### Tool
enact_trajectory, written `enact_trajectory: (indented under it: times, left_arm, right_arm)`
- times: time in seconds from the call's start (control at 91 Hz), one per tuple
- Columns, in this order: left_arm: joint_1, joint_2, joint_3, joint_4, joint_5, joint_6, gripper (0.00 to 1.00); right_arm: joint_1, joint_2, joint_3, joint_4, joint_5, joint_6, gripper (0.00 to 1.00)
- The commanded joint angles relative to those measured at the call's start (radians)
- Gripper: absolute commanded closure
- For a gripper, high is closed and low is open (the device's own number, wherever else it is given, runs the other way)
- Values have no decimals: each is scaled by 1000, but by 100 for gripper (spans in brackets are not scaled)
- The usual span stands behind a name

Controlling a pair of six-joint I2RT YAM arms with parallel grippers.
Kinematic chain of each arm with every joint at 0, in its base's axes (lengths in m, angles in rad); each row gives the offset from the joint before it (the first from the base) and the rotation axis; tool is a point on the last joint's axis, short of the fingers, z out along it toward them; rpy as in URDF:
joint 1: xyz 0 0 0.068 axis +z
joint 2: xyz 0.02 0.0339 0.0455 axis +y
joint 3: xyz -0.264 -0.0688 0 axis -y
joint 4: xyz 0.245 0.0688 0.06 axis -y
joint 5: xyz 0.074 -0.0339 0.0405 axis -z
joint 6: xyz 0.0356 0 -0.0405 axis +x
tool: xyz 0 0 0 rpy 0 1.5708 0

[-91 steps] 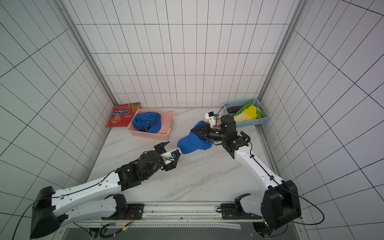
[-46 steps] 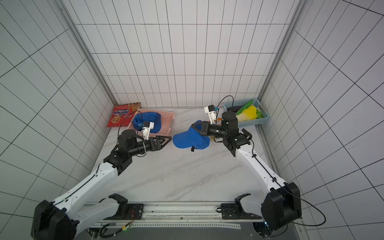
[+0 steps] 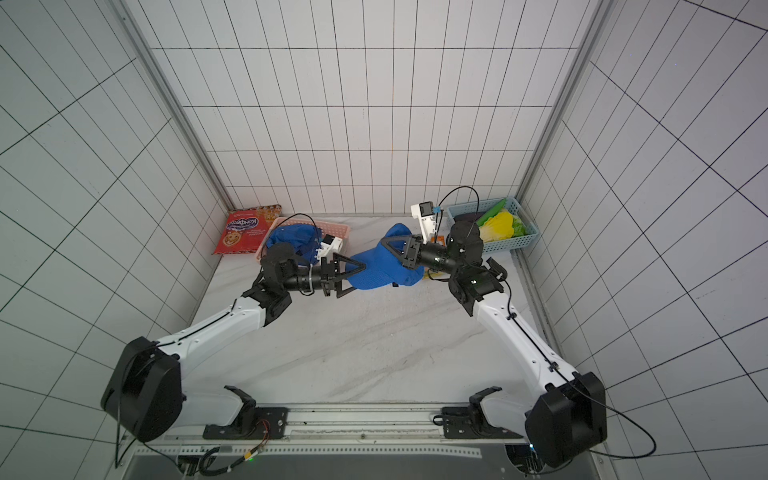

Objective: Turn the baseball cap inside out
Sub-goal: Place the baseball cap at the center of the board.

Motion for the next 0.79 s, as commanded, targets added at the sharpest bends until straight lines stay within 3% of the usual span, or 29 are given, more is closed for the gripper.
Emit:
enact_trajectory:
  times: [0.0,0.044,0.099,0.165,0.22,0.319,0.374,0.528,0.781]
  left_arm:
    - [31,-11,8,168,-96,-52,27]
    - [31,-21,1,183,-147,-50,44]
    - [30,-32,-6,162,-198,-32,75]
    - [36,-51,-2,98,-213,40,100]
    - [49,-67,25,-44,-194,139,100]
    - [78,-103,90,-305,-147,388,100]
    - [104,-118,124,-427,-106,517,100]
    - [178,-142,200,-626,41,771,100]
    - [201,-139,262,-636,183,833,100]
  right_arm:
    - [10,-40,-41,0,-16,-26,100]
    - [10,-54,-64,-8,-9,-25,100]
    - [10,-74,-89,-25,5,-26,100]
    - [3,-104,-103,-73,35,-31,100]
    - [-11,-132,-109,-112,67,-38,93]
    - [-75,-188,-130,-168,144,-10,52]
    - [-124,-217,-150,-178,164,28,39]
    - [-222,-250,-206,-160,101,115,26]
    - [-229,-251,-292,-61,11,324,11]
